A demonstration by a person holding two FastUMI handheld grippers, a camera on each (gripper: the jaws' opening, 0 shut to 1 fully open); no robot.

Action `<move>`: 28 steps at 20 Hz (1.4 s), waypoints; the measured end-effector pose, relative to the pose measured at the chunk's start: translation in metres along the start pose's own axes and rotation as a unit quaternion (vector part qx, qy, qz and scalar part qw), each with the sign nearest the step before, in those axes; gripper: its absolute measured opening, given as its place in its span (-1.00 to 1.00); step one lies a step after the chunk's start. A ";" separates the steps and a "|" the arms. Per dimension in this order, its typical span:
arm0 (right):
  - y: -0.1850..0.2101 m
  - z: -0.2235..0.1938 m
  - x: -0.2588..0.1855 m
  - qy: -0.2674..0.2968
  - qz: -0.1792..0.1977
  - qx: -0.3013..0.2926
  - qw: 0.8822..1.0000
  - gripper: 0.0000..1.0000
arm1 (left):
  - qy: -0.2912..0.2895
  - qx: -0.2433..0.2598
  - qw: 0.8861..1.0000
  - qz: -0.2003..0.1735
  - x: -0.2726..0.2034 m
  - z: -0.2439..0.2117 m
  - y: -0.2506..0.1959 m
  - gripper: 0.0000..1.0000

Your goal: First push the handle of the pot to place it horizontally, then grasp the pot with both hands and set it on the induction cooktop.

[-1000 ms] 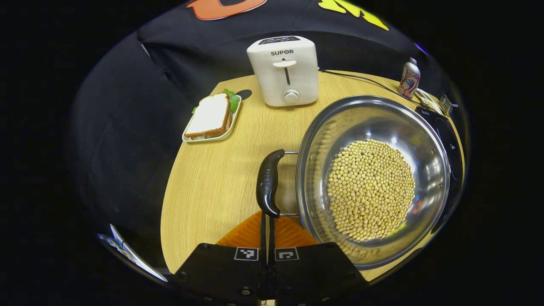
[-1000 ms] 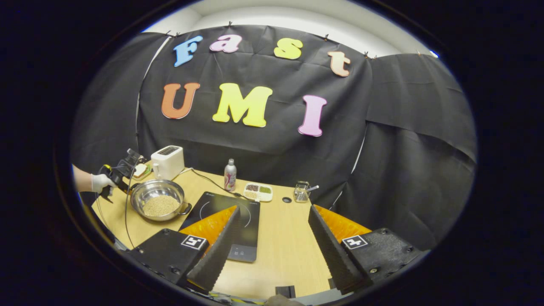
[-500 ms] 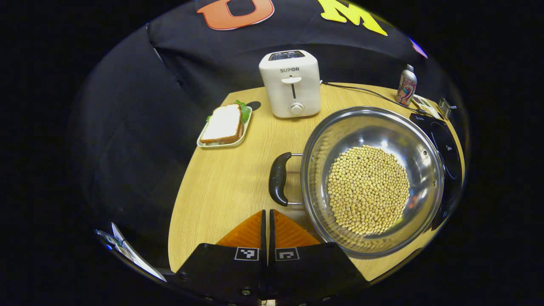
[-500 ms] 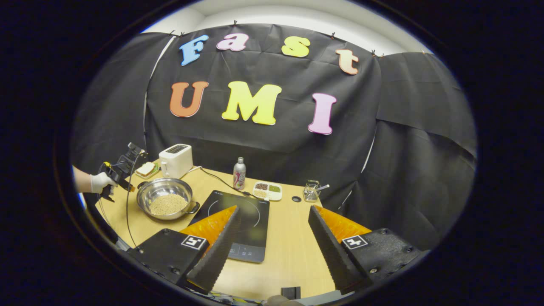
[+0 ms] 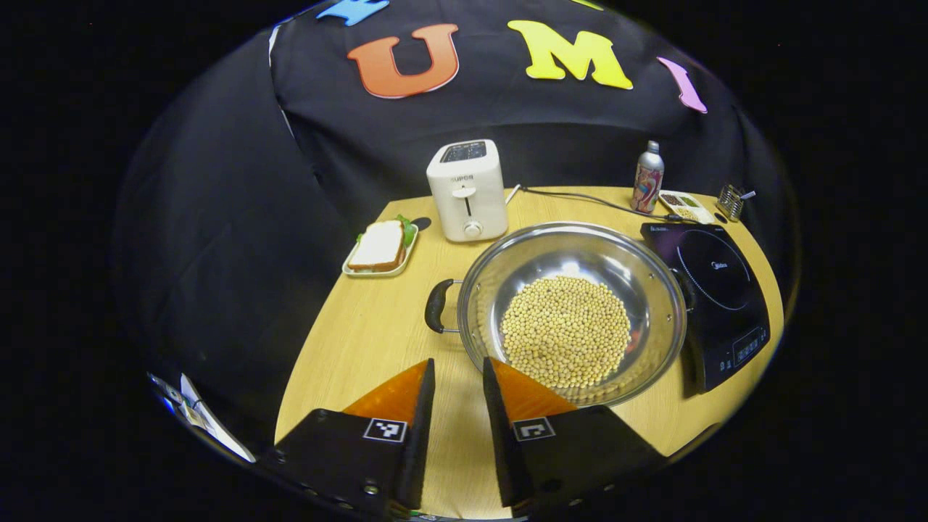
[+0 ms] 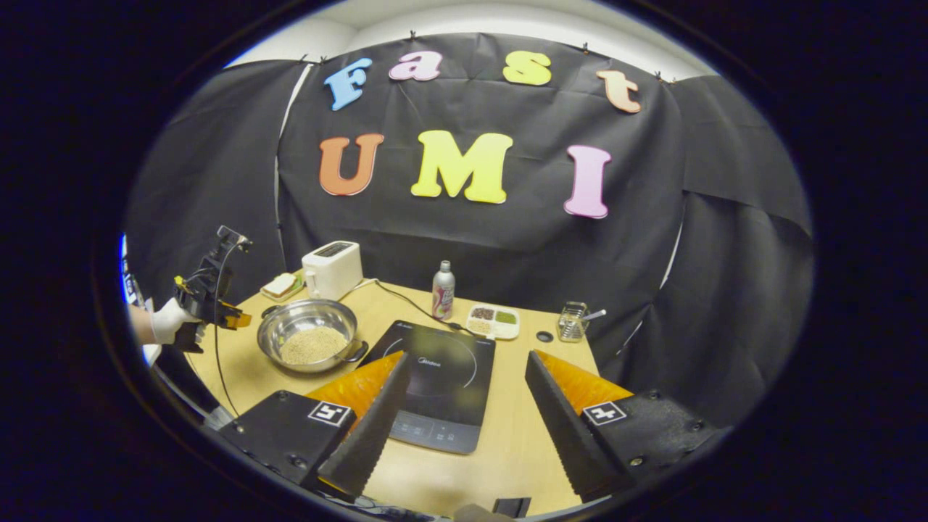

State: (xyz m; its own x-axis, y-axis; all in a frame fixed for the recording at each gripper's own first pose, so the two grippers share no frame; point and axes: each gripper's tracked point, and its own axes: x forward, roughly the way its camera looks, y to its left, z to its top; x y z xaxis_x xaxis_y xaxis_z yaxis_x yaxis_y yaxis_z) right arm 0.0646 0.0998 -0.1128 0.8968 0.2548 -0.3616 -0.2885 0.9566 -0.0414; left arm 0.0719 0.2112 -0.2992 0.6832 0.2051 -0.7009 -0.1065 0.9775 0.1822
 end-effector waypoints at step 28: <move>0.219 -0.118 0.275 0.276 0.057 0.122 0.952 0.92 | 0.095 0.003 0.992 -0.086 0.151 0.002 0.008 0.94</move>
State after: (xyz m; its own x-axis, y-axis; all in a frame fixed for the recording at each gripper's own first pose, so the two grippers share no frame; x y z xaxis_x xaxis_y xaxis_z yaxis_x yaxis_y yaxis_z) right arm 0.2086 0.3623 -0.3309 0.5319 0.3101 -0.7880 -0.2272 0.9487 0.2199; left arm 0.1751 0.2500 -0.4021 0.5429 0.0407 -0.8388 0.0058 0.9986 0.0522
